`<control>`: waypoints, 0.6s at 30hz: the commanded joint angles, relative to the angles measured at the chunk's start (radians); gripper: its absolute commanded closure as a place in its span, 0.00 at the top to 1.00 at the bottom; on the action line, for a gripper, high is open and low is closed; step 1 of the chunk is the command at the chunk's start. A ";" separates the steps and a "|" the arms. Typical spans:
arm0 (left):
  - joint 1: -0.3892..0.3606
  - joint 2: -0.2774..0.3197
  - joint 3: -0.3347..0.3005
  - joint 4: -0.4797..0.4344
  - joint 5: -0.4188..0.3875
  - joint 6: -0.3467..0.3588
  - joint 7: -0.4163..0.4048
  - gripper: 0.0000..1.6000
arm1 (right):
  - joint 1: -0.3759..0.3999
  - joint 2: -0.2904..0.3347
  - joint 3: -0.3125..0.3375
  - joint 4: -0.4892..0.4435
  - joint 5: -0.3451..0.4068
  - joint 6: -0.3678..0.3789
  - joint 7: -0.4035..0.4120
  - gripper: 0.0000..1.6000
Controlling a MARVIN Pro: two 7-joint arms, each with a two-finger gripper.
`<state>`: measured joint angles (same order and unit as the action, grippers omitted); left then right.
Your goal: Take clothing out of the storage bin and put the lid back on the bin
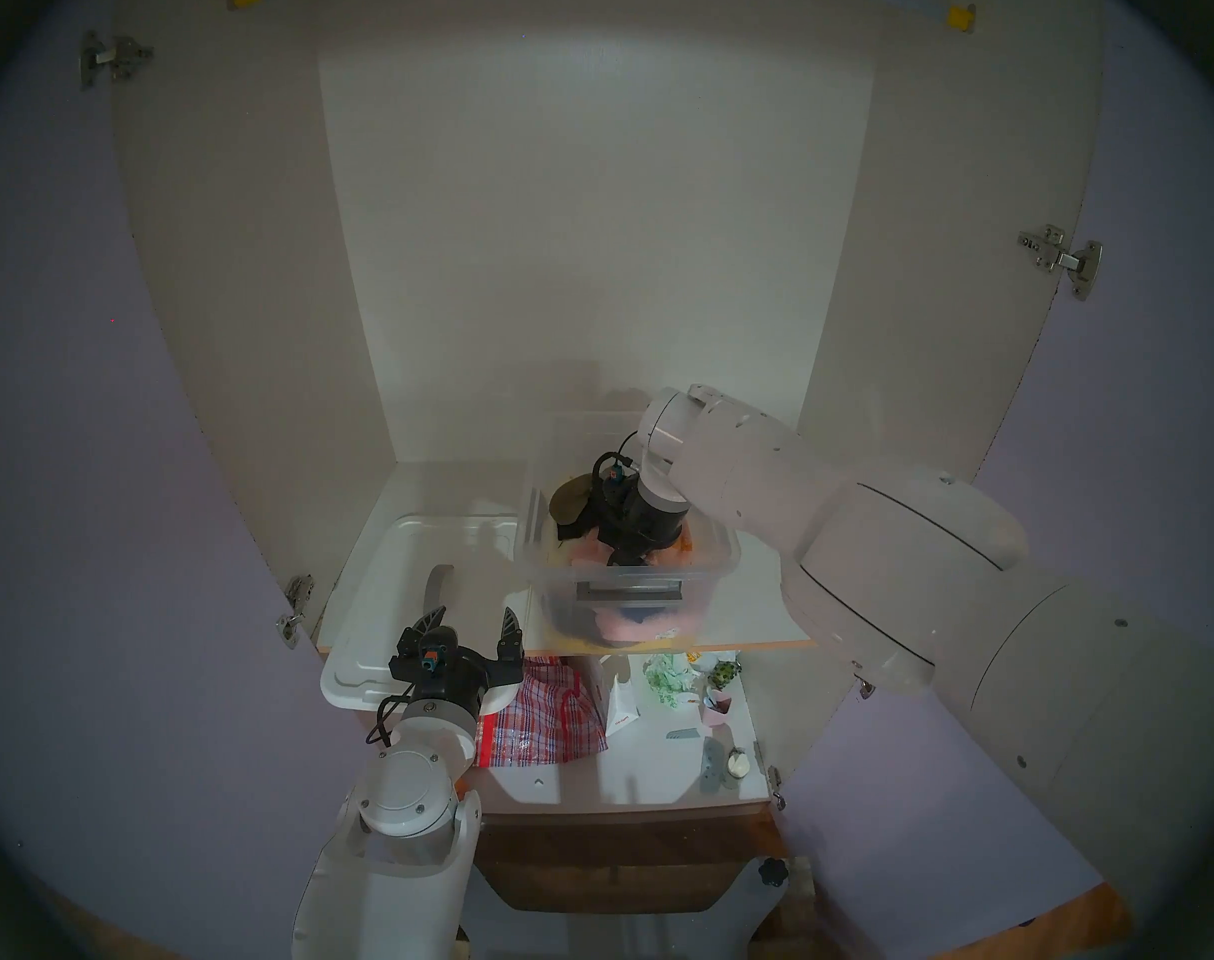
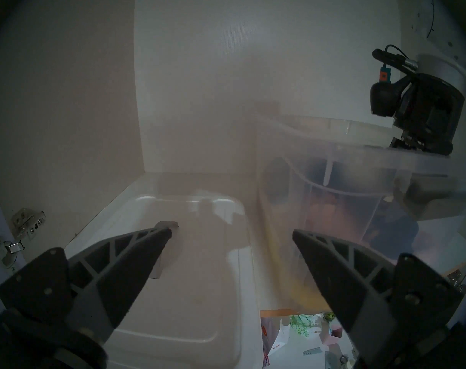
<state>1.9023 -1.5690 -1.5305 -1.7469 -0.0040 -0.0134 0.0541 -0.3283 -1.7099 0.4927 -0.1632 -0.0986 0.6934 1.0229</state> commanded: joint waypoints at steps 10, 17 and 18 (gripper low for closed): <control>-0.014 0.000 0.003 -0.017 0.000 -0.008 0.000 1.00 | 0.019 -0.004 -0.143 -0.017 -0.068 -0.078 0.052 1.00; -0.015 0.000 0.003 -0.017 0.000 -0.008 0.002 1.00 | 0.030 0.007 -0.224 -0.020 -0.082 -0.121 0.066 0.00; -0.015 0.000 0.003 -0.017 0.000 -0.008 0.002 1.00 | 0.034 0.010 -0.232 -0.020 -0.081 -0.126 0.063 0.00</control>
<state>1.8987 -1.5689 -1.5297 -1.7392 -0.0037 -0.0134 0.0592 -0.3267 -1.7091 0.2630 -0.1788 -0.1747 0.6039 1.0799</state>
